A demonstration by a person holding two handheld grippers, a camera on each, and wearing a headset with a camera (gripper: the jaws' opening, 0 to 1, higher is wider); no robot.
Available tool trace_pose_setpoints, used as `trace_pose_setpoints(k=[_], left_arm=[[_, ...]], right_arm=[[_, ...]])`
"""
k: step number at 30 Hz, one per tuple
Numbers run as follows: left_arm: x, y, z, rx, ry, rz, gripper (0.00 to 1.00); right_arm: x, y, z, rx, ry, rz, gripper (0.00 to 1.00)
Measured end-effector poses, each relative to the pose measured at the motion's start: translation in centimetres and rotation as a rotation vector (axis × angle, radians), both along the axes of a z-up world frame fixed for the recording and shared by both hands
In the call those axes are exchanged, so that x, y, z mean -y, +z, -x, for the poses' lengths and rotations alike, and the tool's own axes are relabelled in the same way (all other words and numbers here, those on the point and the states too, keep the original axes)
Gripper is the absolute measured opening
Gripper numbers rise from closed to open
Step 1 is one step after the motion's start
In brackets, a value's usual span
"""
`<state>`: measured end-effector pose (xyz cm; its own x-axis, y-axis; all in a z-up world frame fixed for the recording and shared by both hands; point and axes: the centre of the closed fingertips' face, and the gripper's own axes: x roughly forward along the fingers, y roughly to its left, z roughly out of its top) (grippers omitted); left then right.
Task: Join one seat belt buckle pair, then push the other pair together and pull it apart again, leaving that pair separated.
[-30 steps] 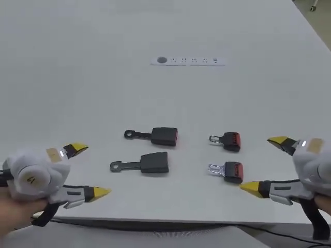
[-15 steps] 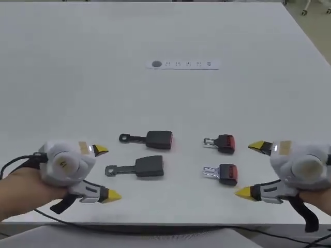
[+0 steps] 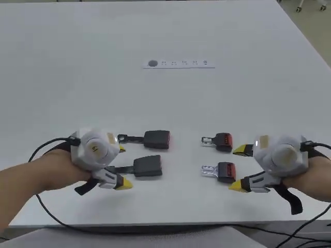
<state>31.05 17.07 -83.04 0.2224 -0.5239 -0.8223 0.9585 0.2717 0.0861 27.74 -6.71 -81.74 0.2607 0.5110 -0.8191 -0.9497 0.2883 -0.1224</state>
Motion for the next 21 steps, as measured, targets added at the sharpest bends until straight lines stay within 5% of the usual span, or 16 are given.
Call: trace_pose_setpoints(k=[10, 15, 21], left_arm=[[2.2, -1.3, 0.5, -0.071, -0.082, -0.013, 0.46], [2.7, -1.7, 0.5, -0.063, -0.134, -0.040, 0.40], [2.6, -1.9, 0.2, -0.024, -0.207, -0.090, 0.32]], right_arm=[[0.0, -2.1, -0.6, -0.060, 0.034, 0.035, 0.45], [0.2, -2.7, -0.9, -0.099, 0.057, 0.045, 0.34], [-0.1, -2.7, -1.1, -0.101, 0.088, 0.061, 0.33]])
